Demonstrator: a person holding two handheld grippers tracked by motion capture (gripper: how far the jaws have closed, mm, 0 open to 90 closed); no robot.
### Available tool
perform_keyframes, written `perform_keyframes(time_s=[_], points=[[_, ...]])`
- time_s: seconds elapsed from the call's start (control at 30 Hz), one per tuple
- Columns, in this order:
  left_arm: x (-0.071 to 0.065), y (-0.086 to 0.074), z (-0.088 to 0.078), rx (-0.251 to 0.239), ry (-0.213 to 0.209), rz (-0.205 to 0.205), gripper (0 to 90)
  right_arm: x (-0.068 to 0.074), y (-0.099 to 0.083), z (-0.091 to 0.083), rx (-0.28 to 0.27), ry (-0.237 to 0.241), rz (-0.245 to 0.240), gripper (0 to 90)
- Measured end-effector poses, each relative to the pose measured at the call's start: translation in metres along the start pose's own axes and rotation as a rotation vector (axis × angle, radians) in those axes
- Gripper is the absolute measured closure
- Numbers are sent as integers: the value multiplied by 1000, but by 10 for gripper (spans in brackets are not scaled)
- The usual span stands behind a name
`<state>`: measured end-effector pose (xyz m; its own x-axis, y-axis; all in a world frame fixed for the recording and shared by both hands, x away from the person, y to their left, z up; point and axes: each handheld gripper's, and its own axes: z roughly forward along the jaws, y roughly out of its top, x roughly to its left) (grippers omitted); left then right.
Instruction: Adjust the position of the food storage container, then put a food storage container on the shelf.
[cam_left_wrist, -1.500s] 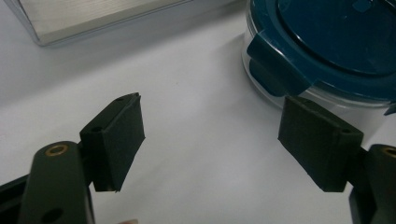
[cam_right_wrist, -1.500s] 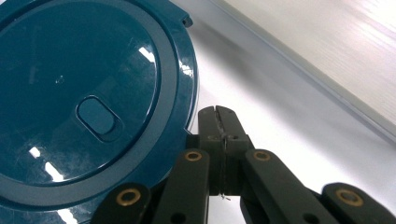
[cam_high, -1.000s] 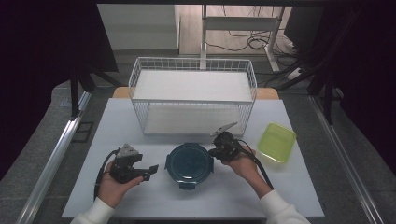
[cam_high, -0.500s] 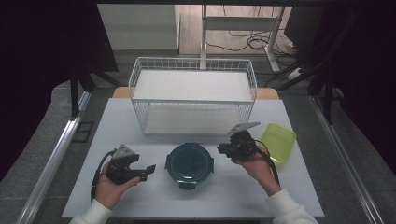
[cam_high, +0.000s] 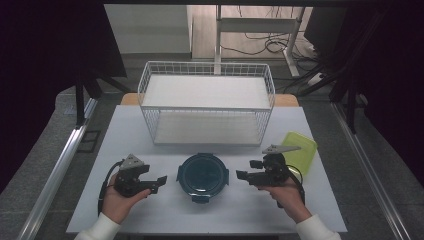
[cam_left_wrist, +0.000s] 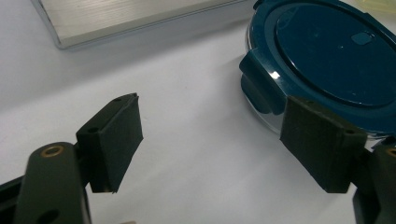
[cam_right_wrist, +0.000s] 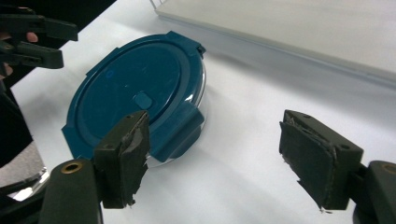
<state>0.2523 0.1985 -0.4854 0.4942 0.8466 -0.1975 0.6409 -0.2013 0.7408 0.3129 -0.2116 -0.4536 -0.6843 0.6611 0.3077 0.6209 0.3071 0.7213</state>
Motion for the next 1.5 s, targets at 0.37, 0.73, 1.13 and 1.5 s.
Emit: perform_keyframes(time_s=[0.37,0.73,1.13,1.5], points=[[-2,2,-1,-26,-10,-11,199,4,-5,8,-17,29,27,224],[-3,5,-5,-28,-58,-51,216,10,-6,16,-25,84,59,207],[-7,17,-1,-24,-157,-108,189,14,-6,27,-19,118,101,191],[-14,30,17,17,-238,-157,148,19,-6,38,6,146,138,167]])
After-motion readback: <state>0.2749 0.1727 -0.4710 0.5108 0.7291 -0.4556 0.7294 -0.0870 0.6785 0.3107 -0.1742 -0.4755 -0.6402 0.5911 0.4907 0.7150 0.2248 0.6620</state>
